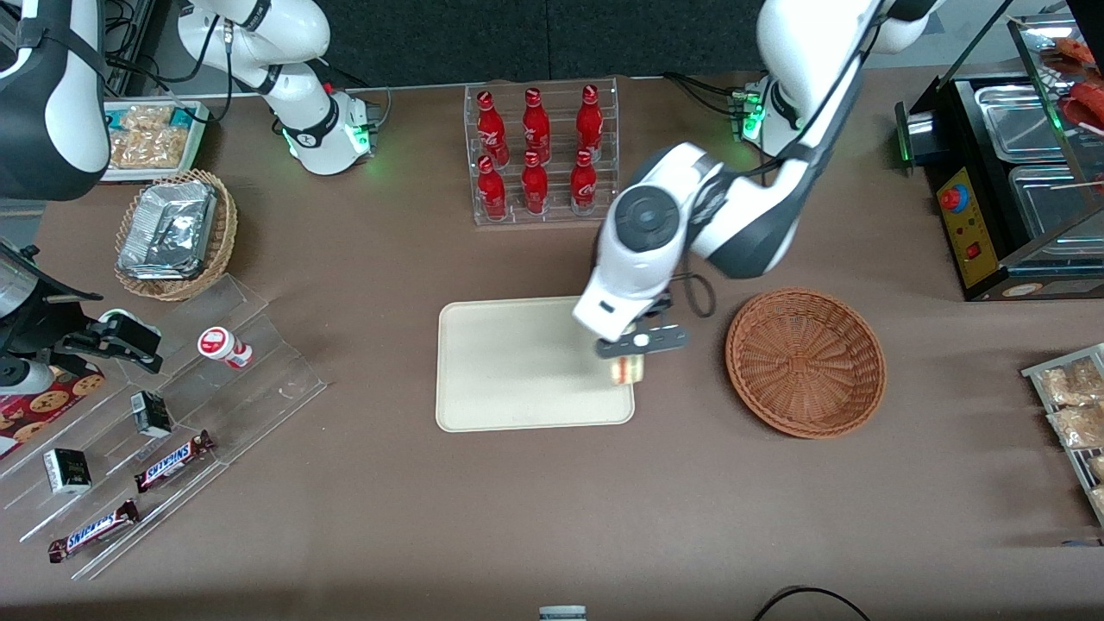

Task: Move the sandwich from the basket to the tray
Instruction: 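Lift the sandwich and carry it over the cream tray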

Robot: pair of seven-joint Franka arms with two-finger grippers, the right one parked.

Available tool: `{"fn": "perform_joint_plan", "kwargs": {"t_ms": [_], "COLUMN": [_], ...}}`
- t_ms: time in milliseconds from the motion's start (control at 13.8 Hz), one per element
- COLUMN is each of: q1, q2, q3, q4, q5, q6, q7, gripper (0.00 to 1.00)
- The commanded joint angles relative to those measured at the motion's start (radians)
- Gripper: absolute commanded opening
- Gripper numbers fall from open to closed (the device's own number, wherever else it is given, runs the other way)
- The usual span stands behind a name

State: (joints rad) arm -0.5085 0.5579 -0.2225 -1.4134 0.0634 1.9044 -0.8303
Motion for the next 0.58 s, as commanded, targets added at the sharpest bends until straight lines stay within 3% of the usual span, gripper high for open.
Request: {"fn": "perform_joint_plan", "kwargs": {"t_ms": [0, 507], "q1": [-0.067, -0.151], "q2": [0.172, 0.306], "q3": [0.000, 0.002], "q4": [0.220, 0.280], "q5": [0.006, -0.014], "q6": [-0.050, 0.042], "q7": [0.010, -0.048], "gripper": [0.25, 0.25]}}
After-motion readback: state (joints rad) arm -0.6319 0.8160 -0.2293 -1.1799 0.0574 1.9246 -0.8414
